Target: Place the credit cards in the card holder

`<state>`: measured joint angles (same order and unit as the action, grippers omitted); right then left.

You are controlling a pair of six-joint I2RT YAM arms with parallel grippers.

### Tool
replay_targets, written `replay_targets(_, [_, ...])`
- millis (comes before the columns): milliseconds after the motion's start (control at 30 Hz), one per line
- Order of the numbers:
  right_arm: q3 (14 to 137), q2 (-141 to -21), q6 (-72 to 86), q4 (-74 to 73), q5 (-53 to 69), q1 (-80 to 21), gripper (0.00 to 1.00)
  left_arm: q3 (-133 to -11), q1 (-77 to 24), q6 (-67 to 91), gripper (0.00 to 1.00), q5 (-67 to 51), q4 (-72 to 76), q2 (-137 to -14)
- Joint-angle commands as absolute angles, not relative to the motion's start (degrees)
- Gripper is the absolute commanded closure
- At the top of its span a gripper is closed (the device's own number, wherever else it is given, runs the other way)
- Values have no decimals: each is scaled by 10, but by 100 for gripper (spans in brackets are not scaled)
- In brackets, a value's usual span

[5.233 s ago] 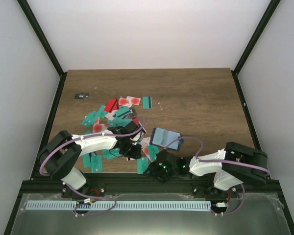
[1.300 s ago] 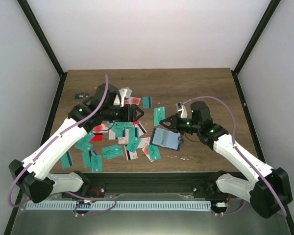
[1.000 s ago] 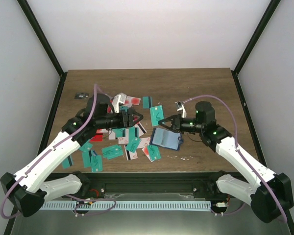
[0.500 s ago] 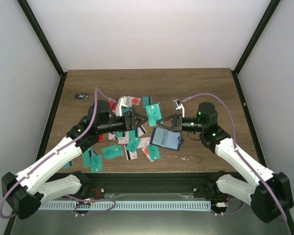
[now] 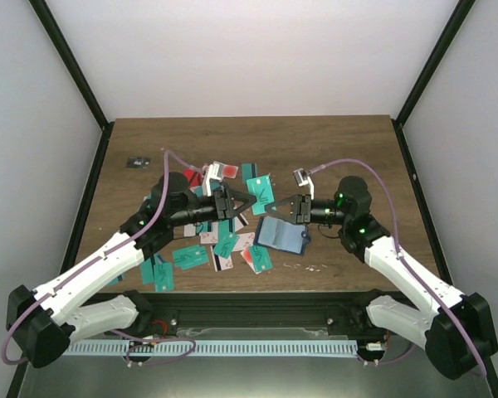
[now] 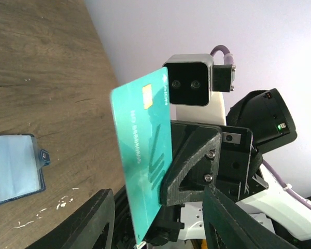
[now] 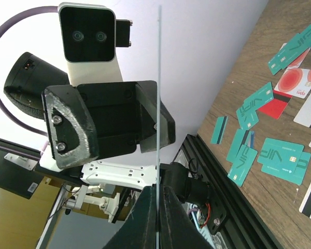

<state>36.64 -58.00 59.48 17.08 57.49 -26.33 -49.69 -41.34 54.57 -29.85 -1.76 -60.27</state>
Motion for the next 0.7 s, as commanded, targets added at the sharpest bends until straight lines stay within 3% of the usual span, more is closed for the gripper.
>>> replay_targets(0, [369,-566,606,198,584,-257,99,-500,-417,546,52,-305,9,-611])
replay_targets(433, [361,-555,622,207,599,-257,99,-486,-426,559,63,-285,32,-608])
replay_targets(567, [354,-552,633,219,605,-257,99,-487,-432,565,73,-280,45,-614])
replay_targets(667, [350,-550,639,226,607,-257,99,-488,-439,565,87,-275,50,-619])
